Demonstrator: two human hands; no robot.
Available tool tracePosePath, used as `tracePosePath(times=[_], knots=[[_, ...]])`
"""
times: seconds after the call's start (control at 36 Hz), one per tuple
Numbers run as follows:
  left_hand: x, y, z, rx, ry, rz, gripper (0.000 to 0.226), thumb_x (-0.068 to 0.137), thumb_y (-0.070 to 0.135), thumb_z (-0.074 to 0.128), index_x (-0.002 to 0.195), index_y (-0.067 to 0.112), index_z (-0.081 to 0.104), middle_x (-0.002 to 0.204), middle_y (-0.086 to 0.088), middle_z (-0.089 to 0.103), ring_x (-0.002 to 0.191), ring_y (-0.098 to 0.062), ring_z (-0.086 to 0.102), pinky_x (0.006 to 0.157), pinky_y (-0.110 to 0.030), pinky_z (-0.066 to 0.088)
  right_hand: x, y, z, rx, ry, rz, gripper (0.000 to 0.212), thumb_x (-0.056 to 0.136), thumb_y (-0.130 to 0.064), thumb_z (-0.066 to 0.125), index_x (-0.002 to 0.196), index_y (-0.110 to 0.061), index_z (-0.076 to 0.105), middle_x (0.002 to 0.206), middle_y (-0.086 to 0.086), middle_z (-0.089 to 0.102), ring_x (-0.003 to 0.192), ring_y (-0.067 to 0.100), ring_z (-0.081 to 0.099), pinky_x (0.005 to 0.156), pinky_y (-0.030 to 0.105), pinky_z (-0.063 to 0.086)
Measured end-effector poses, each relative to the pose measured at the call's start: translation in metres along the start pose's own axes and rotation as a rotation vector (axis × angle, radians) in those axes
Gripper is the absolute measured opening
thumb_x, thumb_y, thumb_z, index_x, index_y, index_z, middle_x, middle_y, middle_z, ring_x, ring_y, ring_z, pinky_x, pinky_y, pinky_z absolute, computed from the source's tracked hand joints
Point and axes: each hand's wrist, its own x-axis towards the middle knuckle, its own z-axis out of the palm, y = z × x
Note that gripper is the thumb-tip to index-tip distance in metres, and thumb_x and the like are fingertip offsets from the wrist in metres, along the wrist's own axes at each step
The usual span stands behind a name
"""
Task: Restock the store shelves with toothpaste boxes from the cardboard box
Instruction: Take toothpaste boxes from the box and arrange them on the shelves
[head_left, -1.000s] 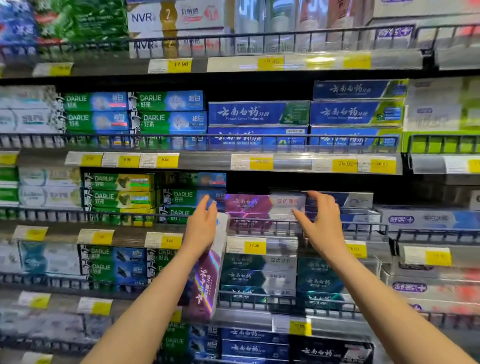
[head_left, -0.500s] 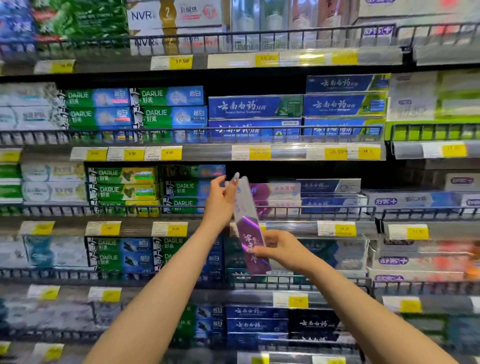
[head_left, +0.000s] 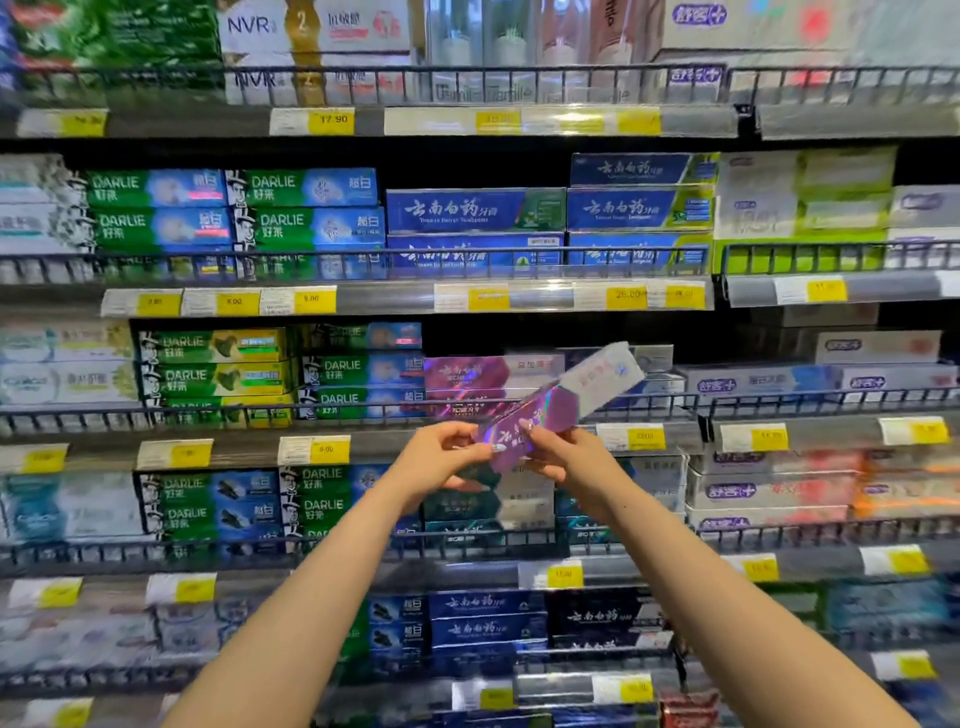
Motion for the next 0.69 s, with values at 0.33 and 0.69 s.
tracePosePath(times=[0.33, 0.69], knots=[[0.036, 0.028, -0.011, 0.175, 0.095, 0.167, 0.037, 0.082, 0.012, 0.07, 0.117, 0.013, 0.058, 0.099, 0.002, 0.059, 0.092, -0.011, 0.058, 0.078, -0.022, 0.053, 0.007, -0.026, -0.074, 0.201, 0.233, -0.219, 0.054, 0.089, -0.01, 0.058, 0.137, -0.015, 0.033, 0.119, 0.009, 0.06, 0.096, 0.018, 0.065, 0.076, 0.025, 0.056], [0.084, 0.01, -0.014, 0.867, 0.515, 0.395, 0.064, 0.082, 0.048, 0.063, 0.134, 0.013, 0.047, 0.139, -0.01, 0.039, 0.132, -0.027, 0.029, 0.11, -0.039, 0.025, 0.056, -0.035, -0.096, 0.279, 0.43, -0.376, 0.054, 0.087, -0.012, 0.063, 0.133, -0.001, 0.037, 0.093, 0.003, 0.064, 0.08, 0.012, 0.063, 0.067, 0.018, 0.055]])
